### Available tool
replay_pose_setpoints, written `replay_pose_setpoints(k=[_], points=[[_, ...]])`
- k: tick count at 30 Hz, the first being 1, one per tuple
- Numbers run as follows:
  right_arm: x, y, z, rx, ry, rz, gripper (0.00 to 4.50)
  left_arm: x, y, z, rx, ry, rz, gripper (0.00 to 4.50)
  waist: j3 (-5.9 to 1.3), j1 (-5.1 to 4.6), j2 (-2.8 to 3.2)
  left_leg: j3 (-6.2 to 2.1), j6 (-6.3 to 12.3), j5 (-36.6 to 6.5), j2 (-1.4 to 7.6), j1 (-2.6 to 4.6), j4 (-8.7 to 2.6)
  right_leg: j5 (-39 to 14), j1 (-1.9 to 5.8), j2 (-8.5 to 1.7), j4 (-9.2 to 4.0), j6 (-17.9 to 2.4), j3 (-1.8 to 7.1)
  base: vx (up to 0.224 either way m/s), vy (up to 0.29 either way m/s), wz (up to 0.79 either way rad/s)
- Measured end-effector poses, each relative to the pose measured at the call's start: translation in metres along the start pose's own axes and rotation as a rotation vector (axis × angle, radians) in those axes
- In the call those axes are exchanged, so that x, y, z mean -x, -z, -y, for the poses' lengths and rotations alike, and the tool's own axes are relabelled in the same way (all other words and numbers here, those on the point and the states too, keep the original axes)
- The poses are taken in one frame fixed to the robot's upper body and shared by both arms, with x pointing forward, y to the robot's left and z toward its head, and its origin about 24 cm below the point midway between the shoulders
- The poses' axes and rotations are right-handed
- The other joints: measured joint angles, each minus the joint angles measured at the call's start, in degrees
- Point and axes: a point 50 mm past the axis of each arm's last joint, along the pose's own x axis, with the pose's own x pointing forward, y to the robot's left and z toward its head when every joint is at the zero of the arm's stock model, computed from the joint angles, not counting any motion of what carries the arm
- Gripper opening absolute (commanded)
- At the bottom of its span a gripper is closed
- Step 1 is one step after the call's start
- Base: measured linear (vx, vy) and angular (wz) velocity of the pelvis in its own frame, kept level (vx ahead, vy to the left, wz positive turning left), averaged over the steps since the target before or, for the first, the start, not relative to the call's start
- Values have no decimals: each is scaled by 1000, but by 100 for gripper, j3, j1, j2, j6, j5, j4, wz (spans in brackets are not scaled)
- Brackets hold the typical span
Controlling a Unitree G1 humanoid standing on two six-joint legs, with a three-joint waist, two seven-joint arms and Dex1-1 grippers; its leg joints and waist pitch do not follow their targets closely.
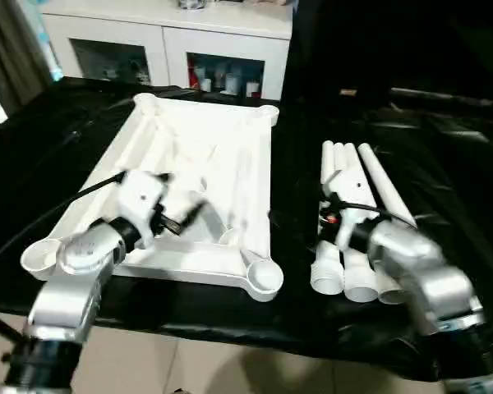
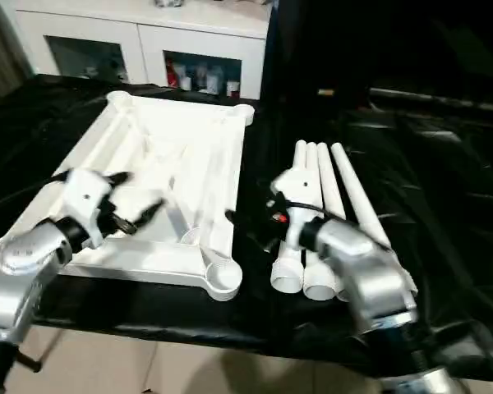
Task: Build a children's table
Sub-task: Move table base
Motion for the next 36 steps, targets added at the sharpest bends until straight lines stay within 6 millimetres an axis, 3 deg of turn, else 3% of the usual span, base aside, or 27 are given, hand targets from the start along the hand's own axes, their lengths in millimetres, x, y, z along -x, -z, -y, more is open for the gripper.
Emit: replay_pose_setpoints(k=[3,9,18,27,28,36], points=[[14,0,4,39,-91,-58,450,3,3,11,-3,247,-54,432,-7,0,59,12,-1,6,4,4,-23,-2,-7,1,-1,1,0,0,0,0],[30,-9,-3,115,-261,-154,450,1,0,29,-65,546,-115,388,-9,-7,51,26,19,49,16,10,-61,-4,-19,6,-4,0,-4,0,0,0],[30,-5,-11,101,-330,-212,450,3,21,37,-38,647,-278,314,-9,-18,45,49,3,56,31,7,-61,-4,-19,6,-3,0,-3,0,0,0],[28,-2,-23,117,-405,-260,450,0,23,30,-33,643,-316,241,-9,-6,42,60,5,57,36,5,-61,-4,-21,5,-5,0,-2,0,0,0],[28,-2,-23,123,-405,-268,450,-1,22,29,-35,640,-318,217,-7,-6,40,61,4,57,38,5,-61,-4,-22,5,-5,0,-3,0,0,0],[27,-1,-24,132,-414,-283,450,-3,27,24,-59,639,-354,167,-6,-4,37,92,6,59,57,0,-62,-4,-30,5,-7,0,-2,0,0,0]])
